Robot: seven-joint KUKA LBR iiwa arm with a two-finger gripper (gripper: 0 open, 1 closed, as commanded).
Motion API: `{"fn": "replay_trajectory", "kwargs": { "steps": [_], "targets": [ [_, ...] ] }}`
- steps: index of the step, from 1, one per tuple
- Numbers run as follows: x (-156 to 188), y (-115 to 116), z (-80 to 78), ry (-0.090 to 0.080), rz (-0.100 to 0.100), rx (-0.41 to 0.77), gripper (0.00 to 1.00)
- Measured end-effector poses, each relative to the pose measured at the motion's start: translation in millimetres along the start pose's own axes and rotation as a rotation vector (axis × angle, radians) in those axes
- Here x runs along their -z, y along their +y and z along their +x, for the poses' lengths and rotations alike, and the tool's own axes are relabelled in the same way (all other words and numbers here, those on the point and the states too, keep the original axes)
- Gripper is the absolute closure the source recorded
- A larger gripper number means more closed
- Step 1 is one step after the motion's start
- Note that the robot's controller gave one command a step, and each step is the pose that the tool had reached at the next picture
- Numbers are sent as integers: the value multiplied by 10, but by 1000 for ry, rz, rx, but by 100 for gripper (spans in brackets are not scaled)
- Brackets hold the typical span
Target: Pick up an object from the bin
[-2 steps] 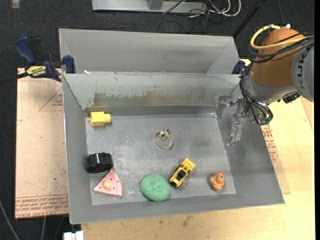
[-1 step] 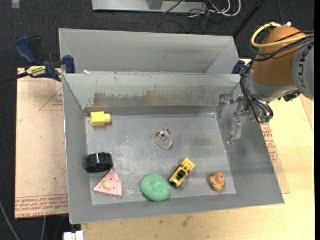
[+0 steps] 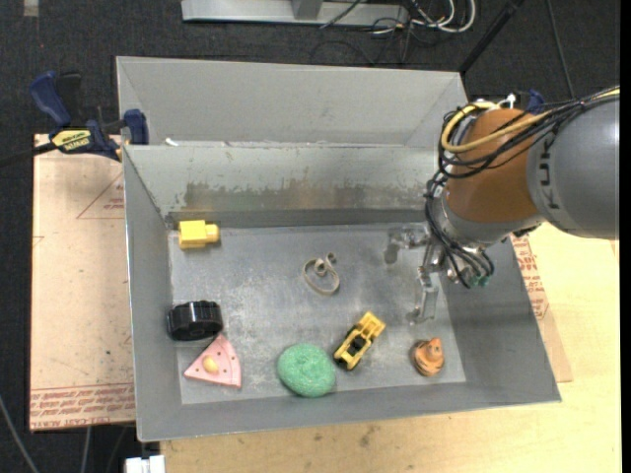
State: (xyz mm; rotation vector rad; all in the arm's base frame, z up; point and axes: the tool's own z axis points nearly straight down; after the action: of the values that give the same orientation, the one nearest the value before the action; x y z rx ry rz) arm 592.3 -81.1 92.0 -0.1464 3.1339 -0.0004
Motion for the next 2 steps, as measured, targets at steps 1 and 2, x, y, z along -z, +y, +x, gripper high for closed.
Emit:
{"fn": "replay_trajectory", "kwargs": {
  "steps": [1, 2],
  "targets": [
    [131, 466, 379, 14, -4, 29, 0],
    [200, 763, 336, 2, -2, 372, 0]
  ]
}}
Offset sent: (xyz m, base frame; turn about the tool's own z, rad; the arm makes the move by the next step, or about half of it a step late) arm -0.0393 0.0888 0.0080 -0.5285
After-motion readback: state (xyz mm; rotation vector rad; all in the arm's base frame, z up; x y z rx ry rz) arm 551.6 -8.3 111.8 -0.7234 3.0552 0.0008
